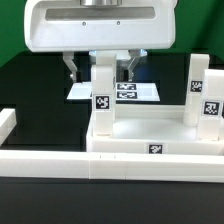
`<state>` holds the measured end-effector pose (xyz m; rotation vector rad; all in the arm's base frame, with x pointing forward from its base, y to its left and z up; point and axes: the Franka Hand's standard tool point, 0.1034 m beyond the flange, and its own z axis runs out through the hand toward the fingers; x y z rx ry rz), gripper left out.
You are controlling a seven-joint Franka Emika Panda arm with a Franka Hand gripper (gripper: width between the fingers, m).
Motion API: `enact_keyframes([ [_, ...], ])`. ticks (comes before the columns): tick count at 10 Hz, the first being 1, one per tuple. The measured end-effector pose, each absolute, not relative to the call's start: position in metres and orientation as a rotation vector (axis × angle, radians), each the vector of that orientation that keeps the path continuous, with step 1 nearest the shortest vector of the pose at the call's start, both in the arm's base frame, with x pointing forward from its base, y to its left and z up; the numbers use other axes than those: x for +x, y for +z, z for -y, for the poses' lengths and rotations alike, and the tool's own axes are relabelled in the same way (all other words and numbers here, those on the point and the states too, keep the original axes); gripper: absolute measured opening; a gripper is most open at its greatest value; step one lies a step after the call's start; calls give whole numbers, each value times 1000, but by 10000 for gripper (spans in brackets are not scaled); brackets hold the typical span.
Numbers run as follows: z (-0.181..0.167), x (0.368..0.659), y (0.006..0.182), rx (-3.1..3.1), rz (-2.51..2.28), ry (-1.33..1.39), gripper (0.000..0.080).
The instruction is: Assemble desk
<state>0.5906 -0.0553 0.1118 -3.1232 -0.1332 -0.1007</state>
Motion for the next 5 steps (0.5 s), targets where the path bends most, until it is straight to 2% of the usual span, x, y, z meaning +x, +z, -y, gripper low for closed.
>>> enact_keyframes([
  [1,55,590,112,-3124,127,-100,381],
  [2,55,591,112,-3124,128,-100,288],
  [5,56,591,112,-3124,94,-100,288],
])
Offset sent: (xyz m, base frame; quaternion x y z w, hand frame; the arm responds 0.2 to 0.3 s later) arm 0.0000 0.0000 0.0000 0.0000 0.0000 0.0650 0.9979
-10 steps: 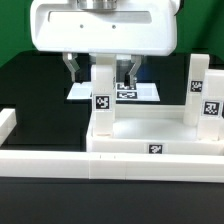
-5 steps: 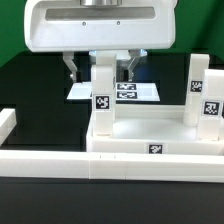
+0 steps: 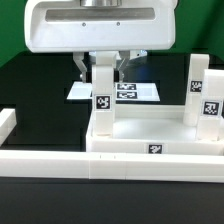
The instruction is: Assemble desk
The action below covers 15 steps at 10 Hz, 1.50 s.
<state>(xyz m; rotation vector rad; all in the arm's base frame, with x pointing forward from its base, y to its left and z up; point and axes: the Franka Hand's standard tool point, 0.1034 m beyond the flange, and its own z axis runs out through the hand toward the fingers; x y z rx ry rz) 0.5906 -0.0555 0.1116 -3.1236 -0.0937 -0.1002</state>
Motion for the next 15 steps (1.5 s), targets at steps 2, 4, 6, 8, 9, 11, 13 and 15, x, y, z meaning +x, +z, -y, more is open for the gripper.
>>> enact_keyframes([
  [2,57,590,111,-3107,-118,-102,288],
  [4,56,591,111,-3073,-430,-101,289],
  [6,57,591,110,-3012,-692,-98,290],
  [8,57,592,110,-2919,-993,-91,290],
  [9,57,592,110,-2832,-1192,-84,290],
  [11,51,593,109,-2663,-1530,-71,290],
  [13,52,593,110,-2605,-1616,-67,290],
  [15,52,593,110,-2653,-1537,-71,370],
])
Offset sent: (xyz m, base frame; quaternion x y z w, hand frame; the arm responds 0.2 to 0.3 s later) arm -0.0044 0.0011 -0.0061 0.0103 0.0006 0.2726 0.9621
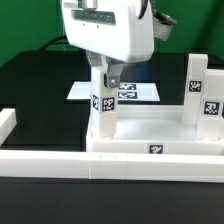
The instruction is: Assemble desk
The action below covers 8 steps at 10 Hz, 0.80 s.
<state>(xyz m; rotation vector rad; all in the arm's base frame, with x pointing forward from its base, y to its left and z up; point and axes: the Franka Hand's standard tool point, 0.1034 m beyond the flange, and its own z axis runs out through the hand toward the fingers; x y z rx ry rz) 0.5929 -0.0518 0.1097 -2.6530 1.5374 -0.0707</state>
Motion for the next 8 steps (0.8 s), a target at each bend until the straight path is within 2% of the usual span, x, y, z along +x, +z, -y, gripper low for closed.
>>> enact_keyframes([
  [2,53,593,110,-2731,-1402,-76,623],
  [8,54,593,111,-2994,-770,-89,649],
])
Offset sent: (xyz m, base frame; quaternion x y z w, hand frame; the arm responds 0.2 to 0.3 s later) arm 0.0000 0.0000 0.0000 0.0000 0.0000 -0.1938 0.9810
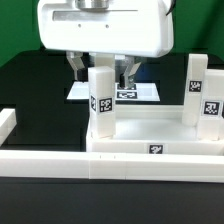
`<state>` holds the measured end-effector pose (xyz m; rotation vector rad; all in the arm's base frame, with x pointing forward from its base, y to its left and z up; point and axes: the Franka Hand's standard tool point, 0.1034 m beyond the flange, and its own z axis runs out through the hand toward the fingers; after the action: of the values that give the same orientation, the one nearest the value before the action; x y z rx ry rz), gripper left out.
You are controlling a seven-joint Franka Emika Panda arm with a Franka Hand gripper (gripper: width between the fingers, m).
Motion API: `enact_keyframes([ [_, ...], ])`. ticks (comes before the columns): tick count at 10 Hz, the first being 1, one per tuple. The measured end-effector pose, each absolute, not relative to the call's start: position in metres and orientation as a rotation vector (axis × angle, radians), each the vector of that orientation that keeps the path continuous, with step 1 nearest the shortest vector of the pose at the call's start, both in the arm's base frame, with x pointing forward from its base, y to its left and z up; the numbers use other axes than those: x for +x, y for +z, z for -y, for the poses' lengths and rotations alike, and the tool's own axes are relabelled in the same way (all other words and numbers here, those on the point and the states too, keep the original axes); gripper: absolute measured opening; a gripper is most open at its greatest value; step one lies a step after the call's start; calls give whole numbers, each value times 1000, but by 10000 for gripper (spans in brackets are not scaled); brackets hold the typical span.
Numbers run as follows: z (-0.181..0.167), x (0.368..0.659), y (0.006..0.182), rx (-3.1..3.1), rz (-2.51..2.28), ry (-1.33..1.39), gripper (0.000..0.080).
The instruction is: Assemble desk
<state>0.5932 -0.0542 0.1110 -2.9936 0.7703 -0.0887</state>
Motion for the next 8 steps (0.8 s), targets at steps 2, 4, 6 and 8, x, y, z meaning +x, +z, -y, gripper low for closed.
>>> enact_keyframes([
  [2,52,596,113,-3102,-425,-104,649],
  [4,55,595,112,-3133,-173,-103,649],
  [6,56,595,112,-3147,-1,-101,649],
  [8,56,595,112,-3147,146,-100,649],
])
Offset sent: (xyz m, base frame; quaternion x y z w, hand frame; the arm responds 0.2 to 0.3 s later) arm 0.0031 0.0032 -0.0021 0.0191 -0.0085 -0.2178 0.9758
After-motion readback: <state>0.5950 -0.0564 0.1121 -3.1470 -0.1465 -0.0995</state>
